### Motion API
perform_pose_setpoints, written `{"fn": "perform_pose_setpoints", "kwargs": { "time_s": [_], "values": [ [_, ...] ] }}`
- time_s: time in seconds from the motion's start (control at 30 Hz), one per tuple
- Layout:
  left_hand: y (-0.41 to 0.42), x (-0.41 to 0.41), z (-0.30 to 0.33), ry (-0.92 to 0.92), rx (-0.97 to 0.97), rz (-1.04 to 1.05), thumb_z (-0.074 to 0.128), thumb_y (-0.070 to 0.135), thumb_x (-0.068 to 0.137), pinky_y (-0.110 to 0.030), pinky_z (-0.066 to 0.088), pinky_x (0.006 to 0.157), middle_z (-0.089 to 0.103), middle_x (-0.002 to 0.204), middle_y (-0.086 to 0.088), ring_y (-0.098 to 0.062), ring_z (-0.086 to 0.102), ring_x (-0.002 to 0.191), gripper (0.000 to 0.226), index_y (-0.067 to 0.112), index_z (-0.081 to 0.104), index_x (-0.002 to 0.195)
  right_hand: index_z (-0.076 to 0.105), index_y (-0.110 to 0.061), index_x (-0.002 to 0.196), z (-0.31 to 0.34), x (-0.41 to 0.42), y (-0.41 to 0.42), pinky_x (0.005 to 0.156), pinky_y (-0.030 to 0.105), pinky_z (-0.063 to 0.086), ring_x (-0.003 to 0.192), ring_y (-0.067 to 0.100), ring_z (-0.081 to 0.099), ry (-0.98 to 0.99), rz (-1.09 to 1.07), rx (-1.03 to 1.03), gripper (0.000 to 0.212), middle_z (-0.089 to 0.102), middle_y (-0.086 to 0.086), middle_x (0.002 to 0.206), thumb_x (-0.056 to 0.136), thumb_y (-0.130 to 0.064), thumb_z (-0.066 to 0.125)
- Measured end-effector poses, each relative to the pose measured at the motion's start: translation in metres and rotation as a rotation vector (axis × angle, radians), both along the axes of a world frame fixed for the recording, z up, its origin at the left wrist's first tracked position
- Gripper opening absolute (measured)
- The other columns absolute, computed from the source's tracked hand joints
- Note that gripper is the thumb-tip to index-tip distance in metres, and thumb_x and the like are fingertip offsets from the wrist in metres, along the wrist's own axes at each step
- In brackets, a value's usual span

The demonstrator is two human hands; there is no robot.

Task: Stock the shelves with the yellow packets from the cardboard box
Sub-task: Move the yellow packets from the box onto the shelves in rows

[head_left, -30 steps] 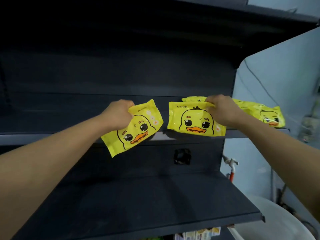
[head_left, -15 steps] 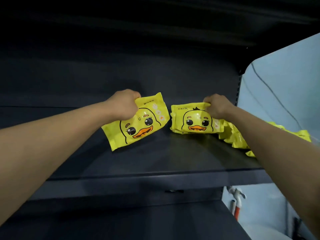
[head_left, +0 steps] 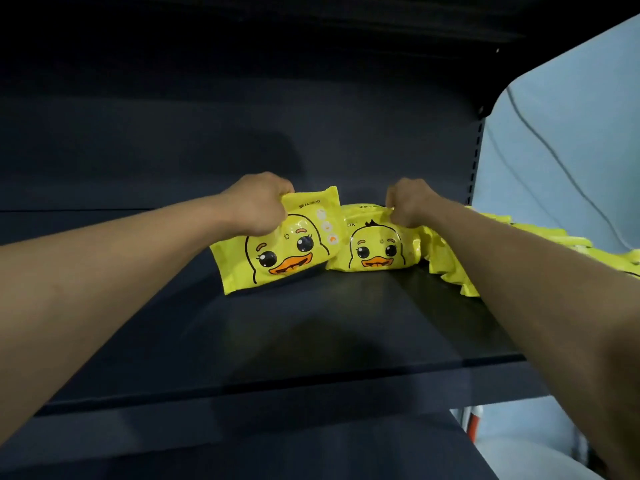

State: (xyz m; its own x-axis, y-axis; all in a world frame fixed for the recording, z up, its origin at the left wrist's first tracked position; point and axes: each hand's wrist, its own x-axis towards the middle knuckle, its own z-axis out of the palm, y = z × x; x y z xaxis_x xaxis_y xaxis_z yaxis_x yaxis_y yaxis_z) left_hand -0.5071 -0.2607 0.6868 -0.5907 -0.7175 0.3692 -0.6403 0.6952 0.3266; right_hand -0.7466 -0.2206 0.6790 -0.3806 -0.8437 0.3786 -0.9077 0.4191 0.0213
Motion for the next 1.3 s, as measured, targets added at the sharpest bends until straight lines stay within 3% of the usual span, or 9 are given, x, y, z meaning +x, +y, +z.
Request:
{"fn": "perform_pose_setpoints", "kwargs": {
  "time_s": [0.27,0.4,0.47,0.53,0.6,0.7,0.83,1.0,1.3],
  "values": [
    [0.016,-0.083,-0.005,-0.050,-0.070,-0.128,0.046,0.001,0.091,-0.024,0.035,0.071,0.057,0.097,-0.002,-0.022,0.054,0.096,0.022,0.018,0.059,0.095,0.061,0.003,0.115,0.044,-0.034,0.044,0.095,0.042,0.049,0.112,0.033,0.057,-0.020,-0.003,-0.022,0.034,0.059,0.017,0.124,0.084,0.001,0.046],
    [0.017,-0.127,-0.013,-0.135,-0.091,-0.172,0.045,0.000,0.089,-0.027,0.041,0.076,0.059,0.113,-0.007,-0.025,0.053,0.107,0.029,0.012,0.063,0.110,0.060,0.010,0.110,0.042,-0.045,0.064,0.081,0.037,0.049,0.094,0.029,0.056,-0.080,0.016,-0.054,0.030,0.060,0.023,0.115,0.086,0.003,0.042],
    [0.015,-0.140,-0.020,-0.167,-0.126,-0.169,0.045,0.001,0.089,-0.030,0.042,0.084,0.057,0.124,-0.006,-0.027,0.051,0.115,0.037,0.014,0.060,0.120,0.059,0.011,0.098,0.038,-0.048,0.069,0.072,0.036,0.047,0.084,0.029,0.052,-0.096,0.015,-0.039,0.022,0.060,0.022,0.100,0.086,0.004,0.042],
    [0.011,-0.147,-0.027,-0.154,-0.191,-0.135,0.046,0.001,0.087,-0.033,0.042,0.081,0.056,0.125,-0.005,-0.027,0.051,0.114,0.041,0.020,0.057,0.122,0.057,0.012,0.092,0.034,-0.050,0.073,0.065,0.035,0.041,0.077,0.030,0.049,-0.107,0.008,-0.026,0.017,0.053,0.022,0.089,0.085,0.005,0.043],
    [0.007,-0.149,-0.033,-0.134,-0.259,-0.106,0.048,0.000,0.086,-0.033,0.043,0.076,0.059,0.119,-0.003,-0.026,0.053,0.109,0.039,0.022,0.057,0.117,0.058,0.015,0.107,0.030,-0.049,0.076,0.074,0.044,0.049,0.094,0.042,0.058,-0.123,0.023,-0.021,0.027,0.059,0.030,0.104,0.086,0.004,0.045],
    [0.003,-0.148,-0.038,-0.078,-0.367,-0.095,0.057,0.006,0.087,-0.032,0.040,0.074,0.060,0.113,-0.001,-0.025,0.055,0.103,0.026,0.021,0.057,0.108,0.058,0.013,0.113,0.026,-0.047,0.077,0.092,0.049,0.048,0.115,0.041,0.054,-0.113,0.031,-0.013,0.030,0.057,0.027,0.123,0.088,0.000,0.048],
    [0.005,-0.147,-0.033,0.001,-0.401,-0.096,0.059,0.006,0.086,-0.030,0.035,0.070,0.061,0.104,0.001,-0.024,0.057,0.097,0.023,0.021,0.054,0.103,0.059,0.011,0.114,0.025,-0.035,0.077,0.094,0.049,0.048,0.116,0.039,0.053,-0.134,0.046,-0.024,0.032,0.057,0.025,0.125,0.087,-0.004,0.051],
    [0.013,-0.133,-0.025,-0.058,-0.388,-0.101,0.062,0.010,0.086,-0.033,0.038,0.079,0.054,0.123,-0.002,-0.024,0.052,0.112,0.040,0.022,0.049,0.122,0.060,0.008,0.115,0.026,-0.008,0.083,0.094,0.046,0.049,0.113,0.038,0.055,-0.127,0.076,-0.067,0.031,0.059,0.024,0.122,0.089,-0.006,0.051],
    [0.023,0.001,-0.015,-0.197,-0.304,0.039,0.061,0.014,0.085,-0.031,0.039,0.077,0.053,0.125,0.000,-0.022,0.050,0.117,0.036,0.022,0.052,0.118,0.055,0.007,0.121,0.010,0.080,0.099,0.095,0.044,0.046,0.110,0.036,0.055,-0.143,0.115,-0.015,0.042,0.059,0.022,0.120,0.090,-0.022,0.058]
  ]
}}
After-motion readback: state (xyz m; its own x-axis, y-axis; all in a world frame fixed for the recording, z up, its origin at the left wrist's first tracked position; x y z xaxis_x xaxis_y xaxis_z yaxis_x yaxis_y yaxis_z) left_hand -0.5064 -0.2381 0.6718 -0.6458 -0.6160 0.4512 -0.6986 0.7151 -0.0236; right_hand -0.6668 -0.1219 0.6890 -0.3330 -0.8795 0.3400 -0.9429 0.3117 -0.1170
